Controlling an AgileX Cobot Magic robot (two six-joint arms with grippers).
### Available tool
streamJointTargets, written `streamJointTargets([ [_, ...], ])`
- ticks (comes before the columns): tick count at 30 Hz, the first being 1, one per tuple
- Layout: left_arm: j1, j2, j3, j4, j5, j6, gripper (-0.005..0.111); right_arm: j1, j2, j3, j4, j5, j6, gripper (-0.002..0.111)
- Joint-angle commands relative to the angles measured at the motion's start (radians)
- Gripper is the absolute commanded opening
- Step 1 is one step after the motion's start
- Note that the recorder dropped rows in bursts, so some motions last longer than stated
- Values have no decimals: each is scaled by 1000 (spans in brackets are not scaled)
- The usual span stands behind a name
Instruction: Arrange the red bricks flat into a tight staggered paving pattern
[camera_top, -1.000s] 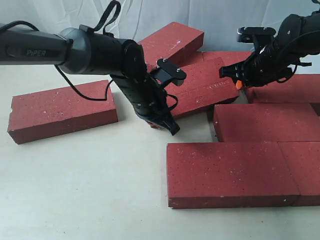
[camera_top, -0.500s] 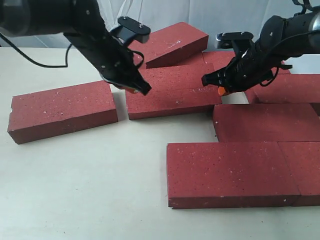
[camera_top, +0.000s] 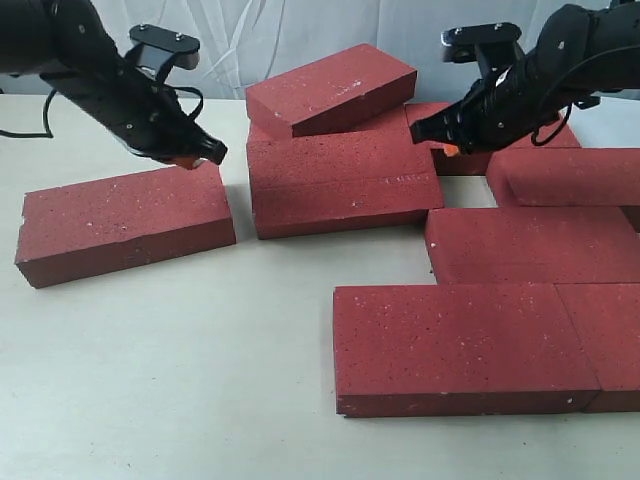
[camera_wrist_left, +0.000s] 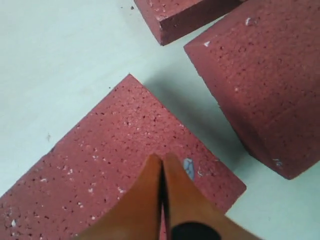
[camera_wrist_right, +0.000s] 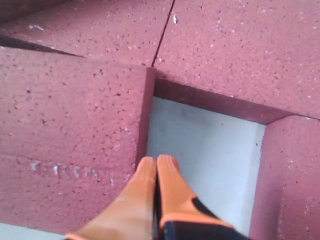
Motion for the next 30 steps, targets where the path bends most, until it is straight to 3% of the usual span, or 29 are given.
streamJointTargets([
  [1,5,9,38,-58,-72,-5,0,-6,57,-5,-26,-33,-7,-1],
  [10,5,79,53,-50,-118,-5,0,16,126,-5,88,-23,-9,-1],
  [22,18,110,53,30,-218,-5,0,115,126,-5,88,-13,-9,-1],
  [30,59,110,53,40,-214,-7,0,92,119,-5,22,-36,-8,-1],
])
